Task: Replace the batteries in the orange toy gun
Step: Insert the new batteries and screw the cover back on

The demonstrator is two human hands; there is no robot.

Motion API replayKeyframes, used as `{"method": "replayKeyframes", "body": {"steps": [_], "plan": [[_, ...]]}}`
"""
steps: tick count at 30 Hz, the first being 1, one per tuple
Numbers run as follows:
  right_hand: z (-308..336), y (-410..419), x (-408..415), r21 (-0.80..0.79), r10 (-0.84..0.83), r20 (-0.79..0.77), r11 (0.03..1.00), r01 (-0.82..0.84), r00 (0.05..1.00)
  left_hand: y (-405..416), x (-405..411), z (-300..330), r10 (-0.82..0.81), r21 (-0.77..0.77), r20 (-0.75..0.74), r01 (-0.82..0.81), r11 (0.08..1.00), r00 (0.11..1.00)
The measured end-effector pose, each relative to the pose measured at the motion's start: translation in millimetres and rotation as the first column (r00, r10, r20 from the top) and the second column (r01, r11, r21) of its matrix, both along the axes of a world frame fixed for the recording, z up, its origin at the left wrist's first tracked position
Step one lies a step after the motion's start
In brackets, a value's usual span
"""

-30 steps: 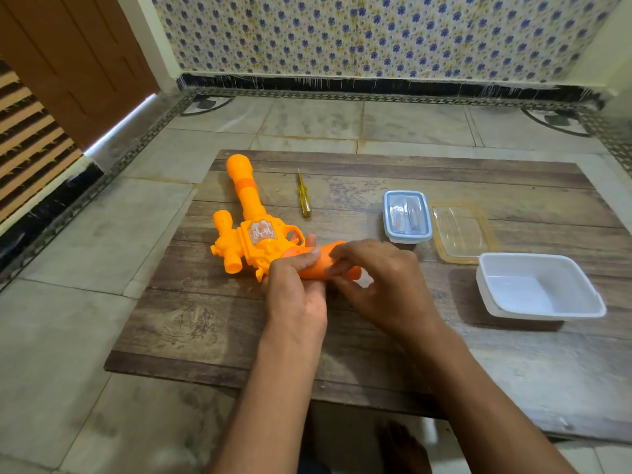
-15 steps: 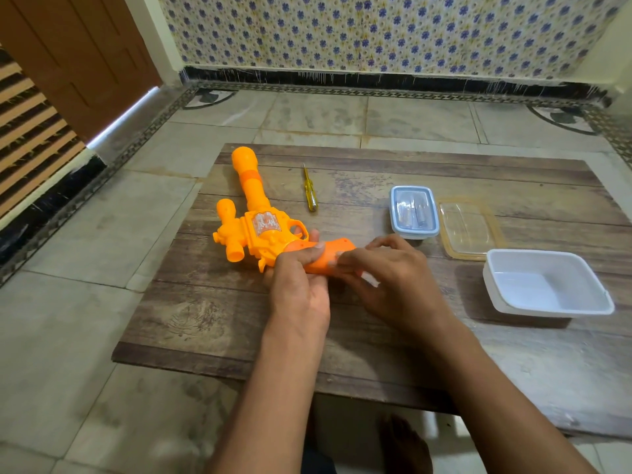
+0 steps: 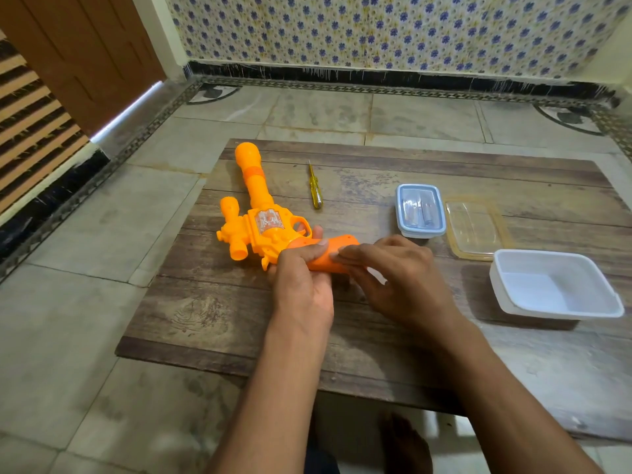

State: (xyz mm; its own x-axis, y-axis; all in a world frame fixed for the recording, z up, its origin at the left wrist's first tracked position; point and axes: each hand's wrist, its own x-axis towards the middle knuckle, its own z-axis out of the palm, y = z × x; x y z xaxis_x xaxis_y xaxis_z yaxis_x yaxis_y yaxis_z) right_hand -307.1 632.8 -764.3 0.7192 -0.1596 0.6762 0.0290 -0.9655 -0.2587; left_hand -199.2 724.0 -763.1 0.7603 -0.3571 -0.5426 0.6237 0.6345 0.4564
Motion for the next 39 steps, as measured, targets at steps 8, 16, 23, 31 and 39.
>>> {"method": "replayKeyframes", "body": {"steps": [8, 16, 23, 31, 39], "plan": [[-0.8, 5.7, -1.2, 0.246, -0.047, 0.068, 0.969, 0.029, 0.997, 3.2, 2.7, 0.4, 0.001, -0.001, -0.015, -0.001, 1.000, 1.000], [16.4, 3.0, 30.2, 0.556, -0.204, -0.023, 0.811, 0.182, 0.979, 10.9, 13.5, 6.9, 0.056, -0.022, -0.023, -0.056, 0.998, 0.998], [23.8, -39.5, 117.8, 0.393, -0.228, -0.440, 0.821, 0.415, 0.868, 16.5, 24.2, 5.3, 0.040, -0.028, -0.045, -0.042, 0.999, 0.998], [-3.0, -55.3, 164.3, 0.306, -0.308, -0.520, 0.804, 0.510, 0.797, 10.4, 28.3, -3.8, 0.056, 0.012, -0.033, -0.056, 0.998, 0.998], [28.9, -26.5, 90.3, 0.570, -0.388, -0.201, 0.700, 0.429, 0.900, 4.9, 24.1, -5.0, 0.055, 0.002, 0.014, -0.055, 0.998, 0.998]]}}
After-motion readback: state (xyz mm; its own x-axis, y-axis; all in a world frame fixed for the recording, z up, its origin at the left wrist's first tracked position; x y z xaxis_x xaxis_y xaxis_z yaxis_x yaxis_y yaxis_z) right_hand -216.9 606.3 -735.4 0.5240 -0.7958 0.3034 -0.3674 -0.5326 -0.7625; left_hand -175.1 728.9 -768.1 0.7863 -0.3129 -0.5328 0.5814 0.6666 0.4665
